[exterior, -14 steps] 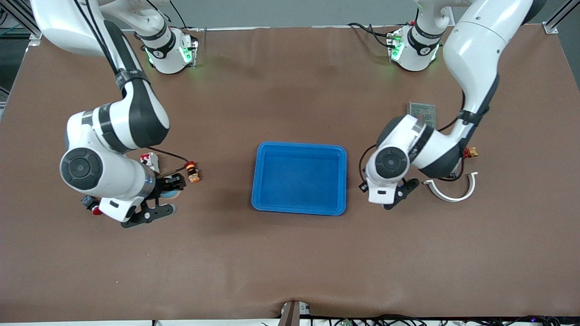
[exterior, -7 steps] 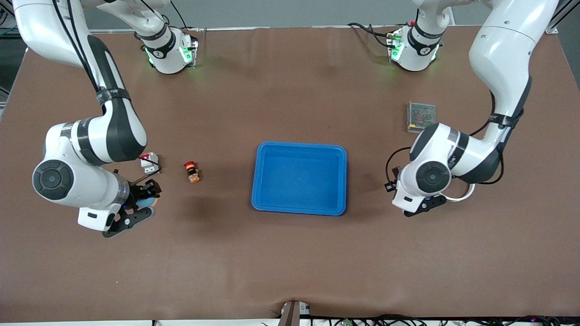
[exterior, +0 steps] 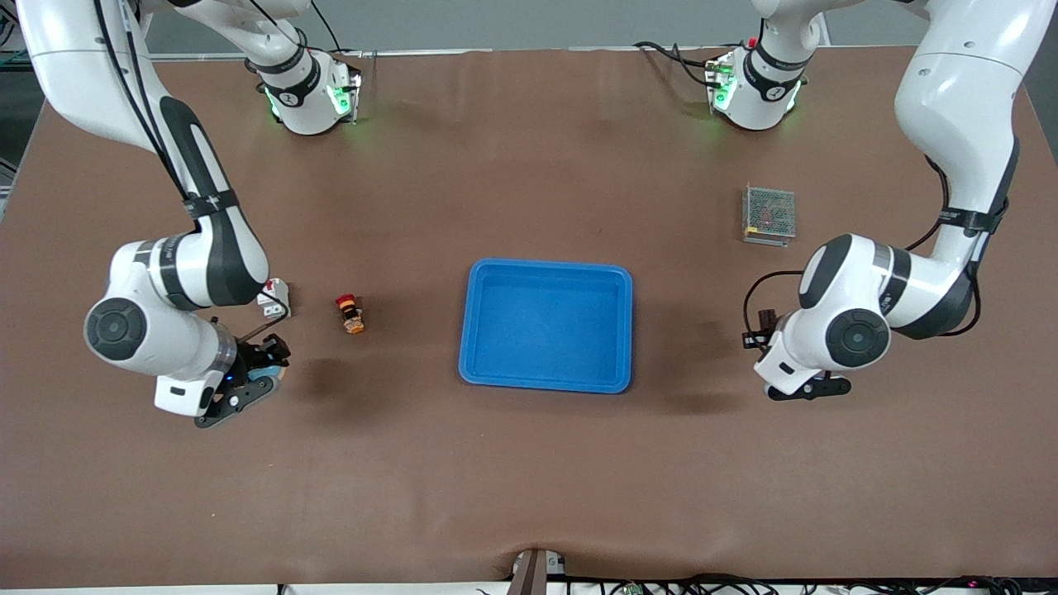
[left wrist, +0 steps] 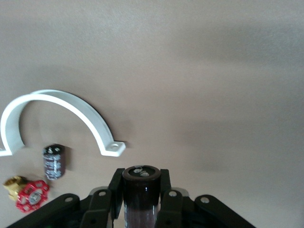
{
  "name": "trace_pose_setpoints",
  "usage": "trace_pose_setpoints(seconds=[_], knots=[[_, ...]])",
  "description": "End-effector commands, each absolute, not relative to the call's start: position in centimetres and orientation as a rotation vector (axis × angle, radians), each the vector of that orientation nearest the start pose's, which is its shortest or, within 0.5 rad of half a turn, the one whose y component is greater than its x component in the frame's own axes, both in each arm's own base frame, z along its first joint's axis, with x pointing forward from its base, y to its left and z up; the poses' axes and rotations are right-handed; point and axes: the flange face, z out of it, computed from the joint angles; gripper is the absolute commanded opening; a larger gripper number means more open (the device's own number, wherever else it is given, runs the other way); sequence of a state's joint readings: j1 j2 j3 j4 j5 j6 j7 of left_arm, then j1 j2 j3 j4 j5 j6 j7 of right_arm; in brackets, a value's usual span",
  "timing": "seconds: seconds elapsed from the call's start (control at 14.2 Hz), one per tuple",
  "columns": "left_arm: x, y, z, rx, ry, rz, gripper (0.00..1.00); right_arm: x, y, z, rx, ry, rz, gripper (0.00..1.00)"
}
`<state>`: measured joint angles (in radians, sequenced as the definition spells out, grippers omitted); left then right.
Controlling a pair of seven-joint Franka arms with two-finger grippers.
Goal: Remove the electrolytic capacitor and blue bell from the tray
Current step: 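Lift the capacitor with the left gripper while the right gripper lifts the bell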
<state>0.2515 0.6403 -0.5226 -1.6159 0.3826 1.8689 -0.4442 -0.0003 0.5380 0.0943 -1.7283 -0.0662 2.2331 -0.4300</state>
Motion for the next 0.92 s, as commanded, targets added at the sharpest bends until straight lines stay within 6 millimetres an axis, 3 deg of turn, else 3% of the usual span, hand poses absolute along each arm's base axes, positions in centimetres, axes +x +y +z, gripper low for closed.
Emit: trace_pose_setpoints(seconds=[0.0,0.42,0.56,0.71,0.85], knots=[[65.5,-8.3,29.5,-3.010,0.051,0.334,0.00,62.1,5.6,24.9,-3.012,-0.880,-0.019,0.48],[68.2,-1.0,30.4,-3.085,0.246,0.126,0.00,59.3,5.8,21.4,-2.997,-0.837,-0.040,0.48],[68.8,-0.1,29.6,-3.088,0.297,0.068,0.00,59.0,5.7,21.0,-2.996,-0.833,-0.038,0.48],[69.1,1.2,27.5,-3.054,0.398,0.071,0.00,58.9,5.8,20.9,-2.996,-0.830,-0.036,0.48],[70.7,2.7,26.5,-3.048,0.430,0.005,0.00,58.8,5.7,20.7,-2.995,-0.819,-0.030,0.48]])
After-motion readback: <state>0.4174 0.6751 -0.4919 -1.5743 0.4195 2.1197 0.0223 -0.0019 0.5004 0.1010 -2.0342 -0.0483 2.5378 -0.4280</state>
